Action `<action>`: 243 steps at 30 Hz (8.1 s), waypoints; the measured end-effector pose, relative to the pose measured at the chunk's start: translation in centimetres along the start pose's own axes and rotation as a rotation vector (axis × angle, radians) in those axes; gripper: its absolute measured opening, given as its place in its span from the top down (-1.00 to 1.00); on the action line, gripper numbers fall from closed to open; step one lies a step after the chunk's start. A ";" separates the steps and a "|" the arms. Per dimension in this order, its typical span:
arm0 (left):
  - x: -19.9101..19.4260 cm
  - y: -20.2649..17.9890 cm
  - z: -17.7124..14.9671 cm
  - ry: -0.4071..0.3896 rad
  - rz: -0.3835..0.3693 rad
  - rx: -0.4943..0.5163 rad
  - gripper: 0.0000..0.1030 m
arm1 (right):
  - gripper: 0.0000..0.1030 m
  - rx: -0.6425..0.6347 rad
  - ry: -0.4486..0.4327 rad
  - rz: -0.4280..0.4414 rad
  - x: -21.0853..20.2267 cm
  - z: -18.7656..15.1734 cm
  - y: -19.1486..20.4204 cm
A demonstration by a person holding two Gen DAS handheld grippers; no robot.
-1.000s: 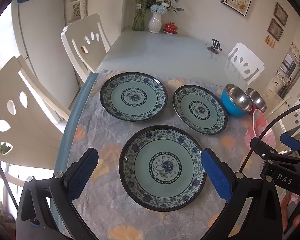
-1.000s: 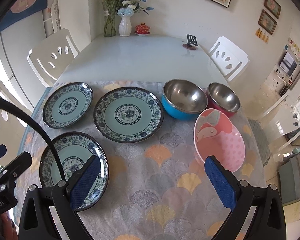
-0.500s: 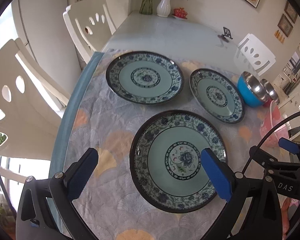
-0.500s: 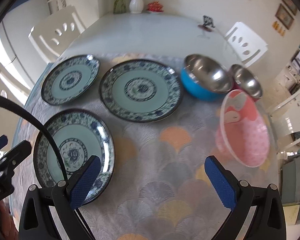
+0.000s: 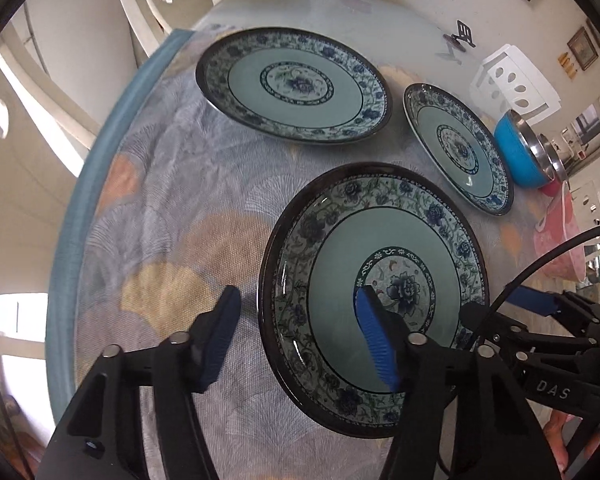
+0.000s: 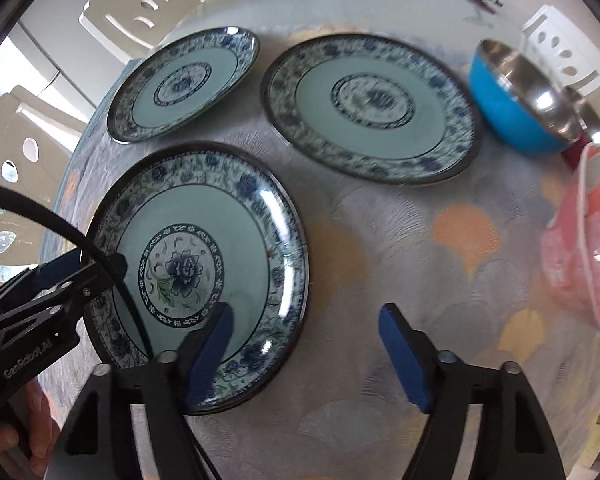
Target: Organize plates and bowls
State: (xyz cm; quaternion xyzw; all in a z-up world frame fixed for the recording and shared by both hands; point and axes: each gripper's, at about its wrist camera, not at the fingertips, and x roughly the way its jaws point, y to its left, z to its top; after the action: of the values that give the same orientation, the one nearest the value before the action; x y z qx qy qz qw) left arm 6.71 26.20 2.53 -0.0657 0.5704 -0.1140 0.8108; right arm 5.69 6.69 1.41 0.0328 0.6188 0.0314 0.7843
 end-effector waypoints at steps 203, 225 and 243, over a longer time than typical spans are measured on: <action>-8.9 4.0 -13.8 -0.230 -0.036 -0.310 0.48 | 0.27 -0.340 0.039 0.219 -6.1 -13.3 6.3; -6.9 5.0 -13.0 -0.224 -0.051 -0.356 0.48 | 0.26 -0.369 0.145 0.192 -2.2 -11.9 6.1; -13.6 1.5 -5.5 -0.300 -0.108 -0.129 0.46 | -0.05 -0.137 -0.051 0.279 -10.7 -8.4 1.3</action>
State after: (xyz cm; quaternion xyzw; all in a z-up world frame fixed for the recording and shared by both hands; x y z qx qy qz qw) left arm -2.66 31.35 12.67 -0.1647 0.4448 -0.1095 0.8735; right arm -4.98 7.19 9.91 0.0658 0.5846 0.1813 0.7881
